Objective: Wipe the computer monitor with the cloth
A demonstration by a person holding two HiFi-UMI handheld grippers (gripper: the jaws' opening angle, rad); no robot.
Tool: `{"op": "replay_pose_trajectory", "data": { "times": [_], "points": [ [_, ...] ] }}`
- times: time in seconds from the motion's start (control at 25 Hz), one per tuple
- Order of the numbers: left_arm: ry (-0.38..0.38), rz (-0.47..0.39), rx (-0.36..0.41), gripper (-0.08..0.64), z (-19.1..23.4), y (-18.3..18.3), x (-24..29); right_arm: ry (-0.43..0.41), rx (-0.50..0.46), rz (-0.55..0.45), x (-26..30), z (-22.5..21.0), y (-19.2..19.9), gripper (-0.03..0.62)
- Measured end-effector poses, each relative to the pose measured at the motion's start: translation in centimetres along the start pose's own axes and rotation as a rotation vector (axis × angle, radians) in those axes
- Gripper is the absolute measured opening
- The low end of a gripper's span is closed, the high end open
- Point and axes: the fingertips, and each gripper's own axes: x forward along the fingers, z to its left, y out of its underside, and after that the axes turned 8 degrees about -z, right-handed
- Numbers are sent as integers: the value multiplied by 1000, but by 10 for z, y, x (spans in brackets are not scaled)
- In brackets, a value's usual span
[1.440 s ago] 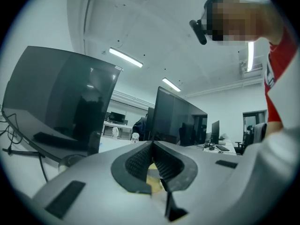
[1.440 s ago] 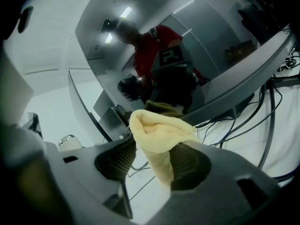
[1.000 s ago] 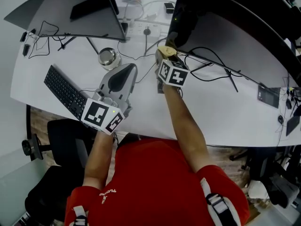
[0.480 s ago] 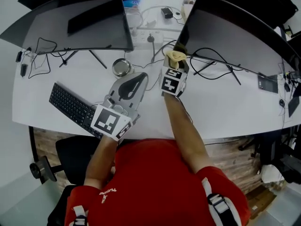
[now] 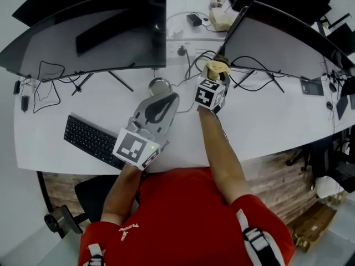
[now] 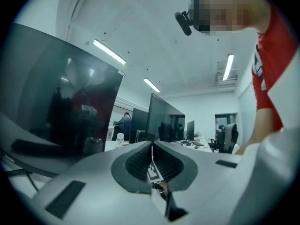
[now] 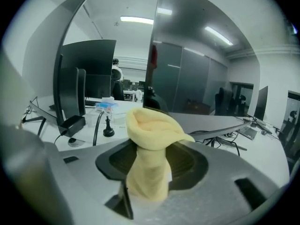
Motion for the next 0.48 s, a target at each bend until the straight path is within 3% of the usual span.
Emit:
{"op": "replay_pose_trajectory", "data": {
  "times": [0.48],
  "points": [
    [56,4,-22,12,-1,2,-4,16,34,-109,-19,-10,-62,218]
  ]
}}
